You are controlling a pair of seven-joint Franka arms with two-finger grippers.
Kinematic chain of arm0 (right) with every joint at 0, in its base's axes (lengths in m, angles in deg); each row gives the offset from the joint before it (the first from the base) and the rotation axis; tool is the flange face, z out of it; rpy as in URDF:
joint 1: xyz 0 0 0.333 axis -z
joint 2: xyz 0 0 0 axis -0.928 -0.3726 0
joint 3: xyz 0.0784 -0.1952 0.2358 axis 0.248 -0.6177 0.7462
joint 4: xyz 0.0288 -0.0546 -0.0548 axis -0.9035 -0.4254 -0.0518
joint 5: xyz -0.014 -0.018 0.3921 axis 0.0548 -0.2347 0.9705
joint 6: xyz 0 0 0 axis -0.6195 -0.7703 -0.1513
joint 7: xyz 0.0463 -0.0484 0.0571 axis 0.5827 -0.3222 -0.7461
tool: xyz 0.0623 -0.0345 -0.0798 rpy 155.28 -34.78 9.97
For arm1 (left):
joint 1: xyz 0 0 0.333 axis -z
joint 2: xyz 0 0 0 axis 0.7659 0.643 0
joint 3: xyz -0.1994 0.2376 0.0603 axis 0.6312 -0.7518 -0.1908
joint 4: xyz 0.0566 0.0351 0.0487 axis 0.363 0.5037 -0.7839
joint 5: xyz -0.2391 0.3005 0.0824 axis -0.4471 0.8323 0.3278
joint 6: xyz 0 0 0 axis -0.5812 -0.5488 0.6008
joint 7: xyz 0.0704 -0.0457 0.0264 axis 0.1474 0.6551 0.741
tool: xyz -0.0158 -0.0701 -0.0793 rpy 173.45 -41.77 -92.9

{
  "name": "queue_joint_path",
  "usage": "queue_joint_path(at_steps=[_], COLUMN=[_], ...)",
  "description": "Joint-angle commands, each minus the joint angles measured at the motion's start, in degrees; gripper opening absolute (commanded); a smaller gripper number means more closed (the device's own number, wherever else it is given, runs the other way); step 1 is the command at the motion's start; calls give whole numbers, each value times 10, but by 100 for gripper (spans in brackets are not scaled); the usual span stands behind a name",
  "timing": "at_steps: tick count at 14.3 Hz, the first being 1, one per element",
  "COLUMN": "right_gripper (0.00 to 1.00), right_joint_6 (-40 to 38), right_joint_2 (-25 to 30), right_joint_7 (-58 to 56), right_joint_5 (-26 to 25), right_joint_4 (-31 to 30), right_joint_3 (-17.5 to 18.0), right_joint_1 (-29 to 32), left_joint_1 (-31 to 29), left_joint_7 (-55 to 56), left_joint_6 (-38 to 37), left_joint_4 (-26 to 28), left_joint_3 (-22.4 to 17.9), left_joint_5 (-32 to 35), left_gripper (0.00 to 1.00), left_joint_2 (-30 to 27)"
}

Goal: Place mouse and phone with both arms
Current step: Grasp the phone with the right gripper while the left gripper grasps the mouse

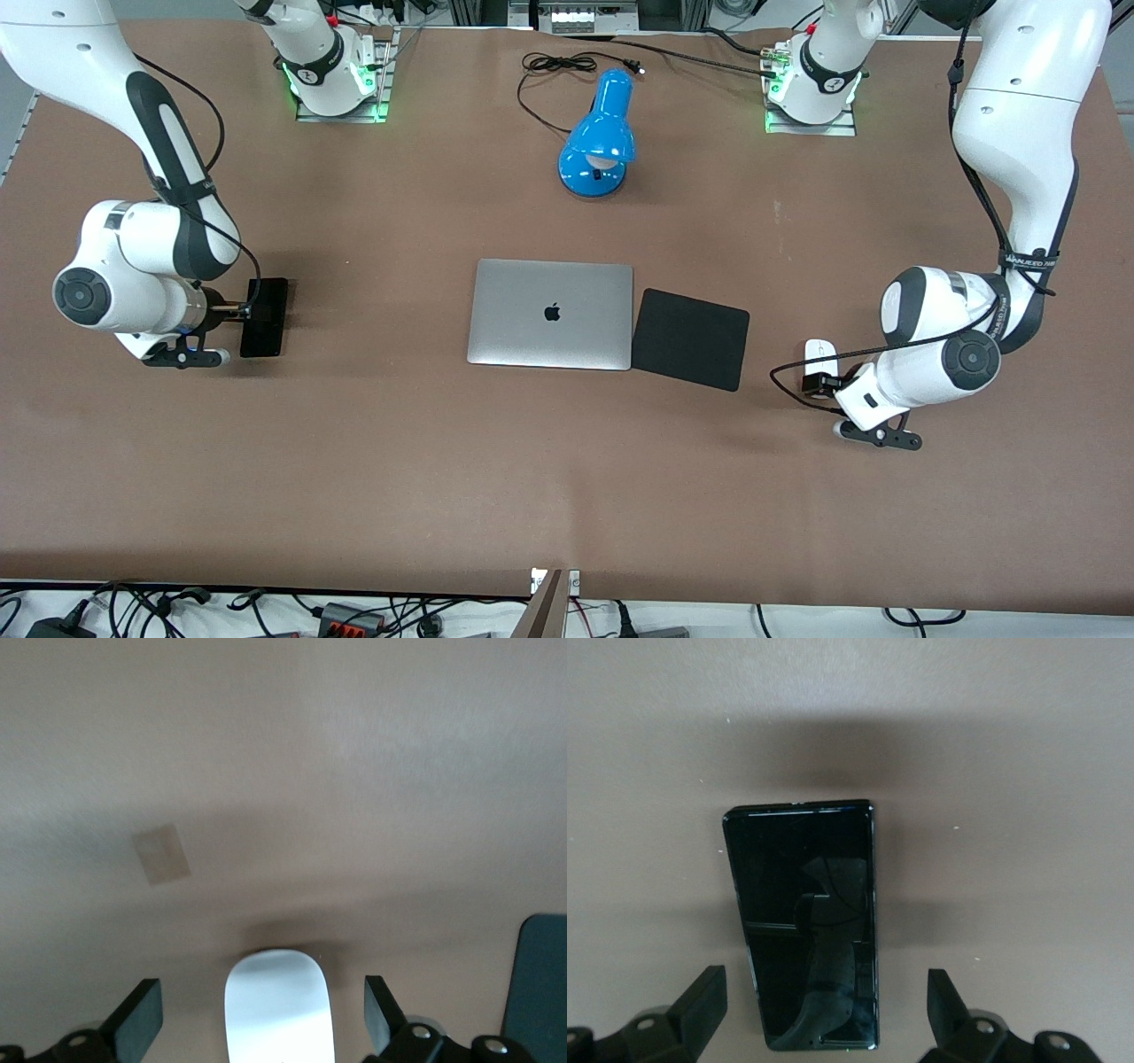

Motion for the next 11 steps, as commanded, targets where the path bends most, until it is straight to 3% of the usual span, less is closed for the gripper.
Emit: queue_joint_path(at_steps=[1,11], right_gripper=[100,100], right_joint_6=[18,46], right_joint_2=[-14,-47], right_joint_7=[-3,2], right_joint_5=[-4,1], right_joint_4=[-2,-2], right_joint_3=[7,10], right_joint_1=[6,3], left_joint_1=[-2,-3], left_joint_7=[-10,-9], left_joint_6=[7,5], left_joint_4=[43,62], left_joint_3=[1,1], left_joint_5=[15,15], left_gripper=[100,100], left_joint_2=[-28,-26])
